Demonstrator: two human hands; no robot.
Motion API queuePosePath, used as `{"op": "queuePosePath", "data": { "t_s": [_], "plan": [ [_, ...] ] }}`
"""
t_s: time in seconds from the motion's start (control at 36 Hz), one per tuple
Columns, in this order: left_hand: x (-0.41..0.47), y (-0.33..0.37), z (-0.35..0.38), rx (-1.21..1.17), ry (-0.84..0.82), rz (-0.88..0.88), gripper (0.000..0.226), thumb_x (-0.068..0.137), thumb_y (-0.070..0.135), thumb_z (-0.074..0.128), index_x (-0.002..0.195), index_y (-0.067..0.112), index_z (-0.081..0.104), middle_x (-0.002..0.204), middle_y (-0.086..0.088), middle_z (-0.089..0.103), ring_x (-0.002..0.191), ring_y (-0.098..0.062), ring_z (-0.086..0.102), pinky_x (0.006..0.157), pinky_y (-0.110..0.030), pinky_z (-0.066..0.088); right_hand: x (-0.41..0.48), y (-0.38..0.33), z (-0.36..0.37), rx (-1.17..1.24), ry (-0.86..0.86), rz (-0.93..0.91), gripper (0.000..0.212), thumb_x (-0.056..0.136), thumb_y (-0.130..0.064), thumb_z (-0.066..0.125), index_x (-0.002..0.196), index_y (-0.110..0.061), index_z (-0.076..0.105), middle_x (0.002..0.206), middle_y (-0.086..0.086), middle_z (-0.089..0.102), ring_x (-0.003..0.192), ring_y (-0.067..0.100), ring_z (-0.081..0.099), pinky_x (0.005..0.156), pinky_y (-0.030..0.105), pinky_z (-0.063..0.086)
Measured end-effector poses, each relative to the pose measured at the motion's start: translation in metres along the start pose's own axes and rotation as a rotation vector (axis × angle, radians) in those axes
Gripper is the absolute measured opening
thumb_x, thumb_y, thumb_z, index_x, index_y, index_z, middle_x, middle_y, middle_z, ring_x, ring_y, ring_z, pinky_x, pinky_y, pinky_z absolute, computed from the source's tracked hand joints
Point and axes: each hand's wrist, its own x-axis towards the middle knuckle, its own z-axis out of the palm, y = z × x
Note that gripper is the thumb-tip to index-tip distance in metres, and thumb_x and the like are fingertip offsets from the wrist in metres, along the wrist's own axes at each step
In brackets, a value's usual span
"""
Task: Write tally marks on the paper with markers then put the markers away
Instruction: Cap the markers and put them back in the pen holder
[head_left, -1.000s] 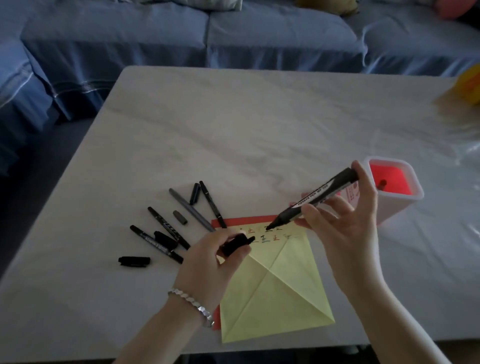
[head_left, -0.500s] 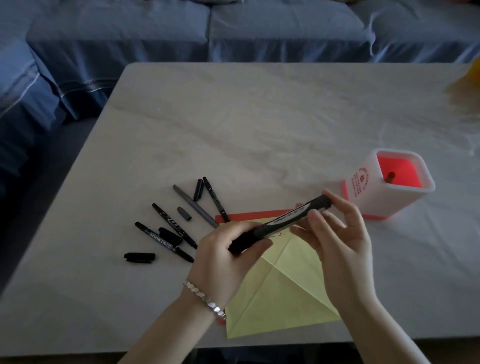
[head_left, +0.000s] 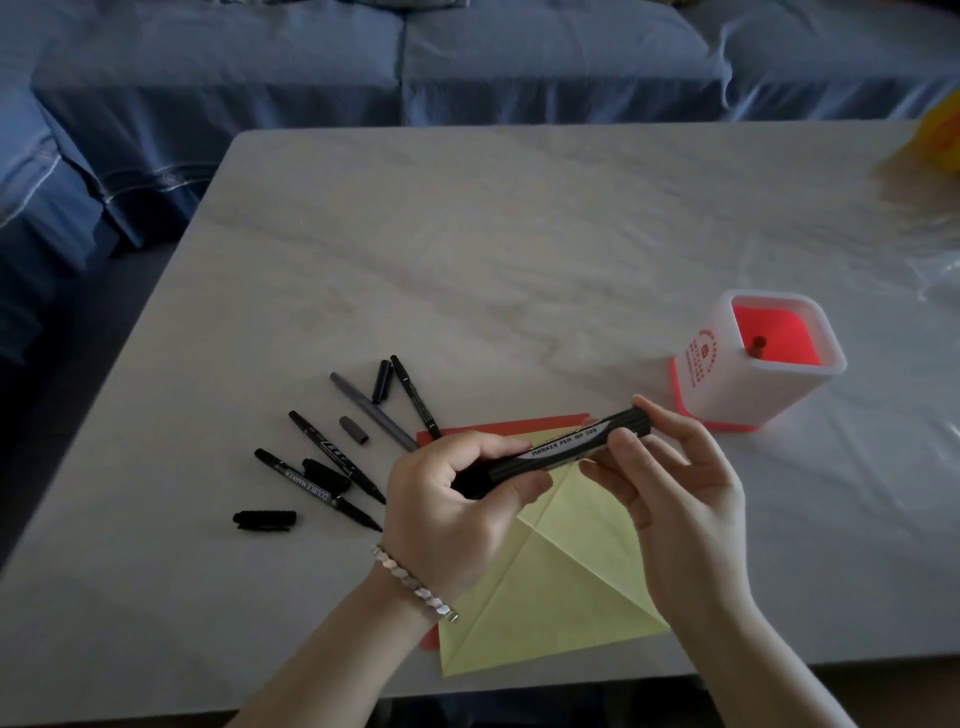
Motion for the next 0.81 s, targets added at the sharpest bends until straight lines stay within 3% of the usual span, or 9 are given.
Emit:
{"op": "queuePosePath", "data": {
  "t_s": [0.17,0.28,0.36,0.42,0.47,0.53,0.64,0.72,0.81],
  "plan": [
    [-0.002,-0.004,0.001,-0.057,-0.009,-0.063,0.017,0.058,0.027,0.077,0.073,0.03,0.069,0.071,0.008,0.072,0.064,-0.011,0.068,0.061,-0.035,0.057,0.0,0.004,0.002,-0.021,0.019,0.005,0.044,0.051,-0.04,0.081,0.089,-0.023,0.067,0.074,0.005,0.072,0.07,0.015,0.068,0.062,0.022,0.055],
    [0.003,-0.001,0.009,-0.084,-0.117,-0.081,0.022,0.06,0.031,0.079,0.079,0.029,0.069,0.074,0.01,0.072,0.069,-0.005,0.067,0.063,-0.021,0.054,0.005,0.001,0.005,-0.072,0.016,0.085,0.043,0.063,-0.016,0.068,0.104,-0.021,0.056,0.069,-0.002,0.067,0.071,0.012,0.067,0.064,0.021,0.055],
    [0.013,-0.003,0.017,0.045,-0.262,-0.098,0.022,0.069,0.028,0.075,0.09,0.03,0.066,0.08,0.016,0.069,0.073,0.006,0.062,0.062,-0.008,0.047,0.013,-0.006,-0.002,-0.188,0.046,0.14,0.037,0.072,-0.008,0.069,0.106,-0.015,0.056,0.08,0.009,0.066,0.077,0.019,0.068,0.067,0.025,0.058],
    [0.02,-0.009,0.023,0.157,-0.342,-0.111,0.028,0.073,0.038,0.071,0.098,0.036,0.057,0.085,0.019,0.063,0.078,0.01,0.058,0.064,-0.007,0.047,0.018,-0.017,-0.009,-0.331,0.084,0.041,0.029,0.075,-0.004,0.068,0.098,-0.019,0.058,0.087,0.014,0.068,0.079,0.02,0.069,0.07,0.027,0.059],
    [0.027,-0.012,0.027,0.232,-0.378,-0.109,0.027,0.076,0.042,0.063,0.1,0.036,0.052,0.087,0.019,0.06,0.079,0.008,0.058,0.066,-0.007,0.047,0.023,-0.032,-0.02,-0.458,0.159,-0.188,0.032,0.076,-0.002,0.069,0.091,-0.027,0.056,0.082,0.0,0.071,0.071,0.005,0.068,0.066,0.018,0.055],
    [0.033,-0.012,0.029,0.291,-0.371,-0.083,0.019,0.082,0.029,0.061,0.1,0.029,0.056,0.085,0.016,0.06,0.077,0.003,0.059,0.065,-0.007,0.047,0.028,-0.054,-0.035,-0.539,0.248,-0.457,0.037,0.077,-0.002,0.069,0.092,-0.03,0.051,0.076,-0.015,0.068,0.068,-0.004,0.063,0.064,0.009,0.048],
    [0.039,-0.013,0.028,0.368,-0.342,-0.051,0.011,0.085,0.02,0.06,0.094,0.026,0.059,0.082,0.015,0.061,0.074,0.001,0.058,0.062,-0.005,0.045,0.039,-0.086,-0.071,-0.569,0.321,-0.868,0.032,0.088,-0.004,0.057,0.107,-0.021,0.037,0.093,-0.007,0.053,0.088,0.007,0.06,0.09,0.027,0.048],
    [0.04,-0.015,0.029,0.393,-0.361,-0.072,0.012,0.085,0.019,0.059,0.095,0.026,0.06,0.084,0.012,0.063,0.077,0.0,0.058,0.062,-0.007,0.045,0.056,-0.087,-0.086,-0.685,0.395,-0.829,0.03,0.091,-0.01,0.052,0.107,-0.029,0.035,0.099,0.003,0.047,0.092,0.02,0.056,0.086,0.018,0.047],
    [0.037,-0.017,0.027,0.398,-0.378,-0.099,0.012,0.086,0.022,0.056,0.091,0.033,0.056,0.086,0.013,0.063,0.079,0.002,0.058,0.066,-0.011,0.045,0.072,-0.072,-0.089,-0.88,0.439,-0.689,0.029,0.088,-0.012,0.053,0.115,-0.019,0.045,0.104,-0.001,0.046,0.086,0.006,0.052,0.08,0.018,0.048]
  ]
}}
